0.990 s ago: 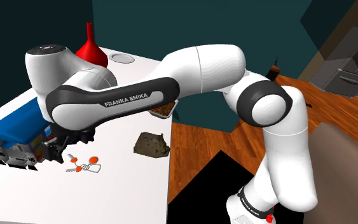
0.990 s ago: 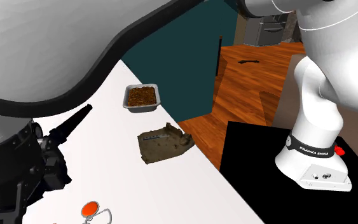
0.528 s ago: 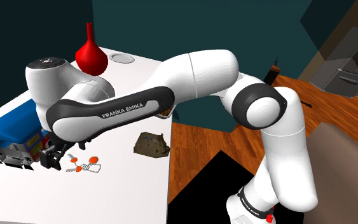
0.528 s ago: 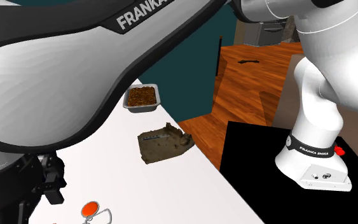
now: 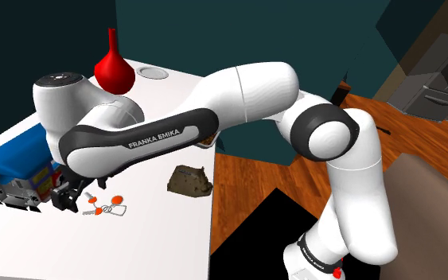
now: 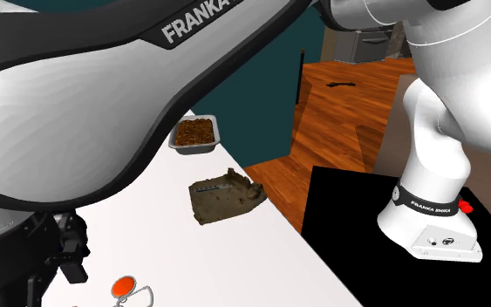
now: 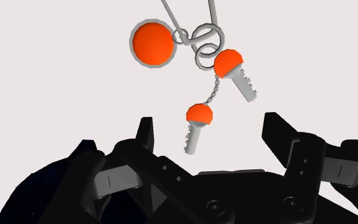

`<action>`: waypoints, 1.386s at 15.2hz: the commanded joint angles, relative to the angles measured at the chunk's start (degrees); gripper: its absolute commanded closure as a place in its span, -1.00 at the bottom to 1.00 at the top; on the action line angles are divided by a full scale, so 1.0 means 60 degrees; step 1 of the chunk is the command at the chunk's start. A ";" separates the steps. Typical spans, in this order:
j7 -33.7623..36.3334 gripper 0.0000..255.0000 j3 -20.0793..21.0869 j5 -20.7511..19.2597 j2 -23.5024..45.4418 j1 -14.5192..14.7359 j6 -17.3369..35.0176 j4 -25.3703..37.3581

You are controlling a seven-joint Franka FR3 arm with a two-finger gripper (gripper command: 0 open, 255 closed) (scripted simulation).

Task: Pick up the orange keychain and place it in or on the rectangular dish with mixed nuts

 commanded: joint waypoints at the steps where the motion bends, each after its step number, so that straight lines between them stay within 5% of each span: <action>1: -0.0009 1.00 -0.0045 -0.0010 0.0081 -0.0035 0.0018 -0.0065; 9: -0.0009 1.00 -0.0054 -0.0022 0.0150 -0.0016 -0.0005 0.0028; 21: -0.0130 1.00 0.0059 0.0152 -0.0300 -0.0001 -0.1268 0.0866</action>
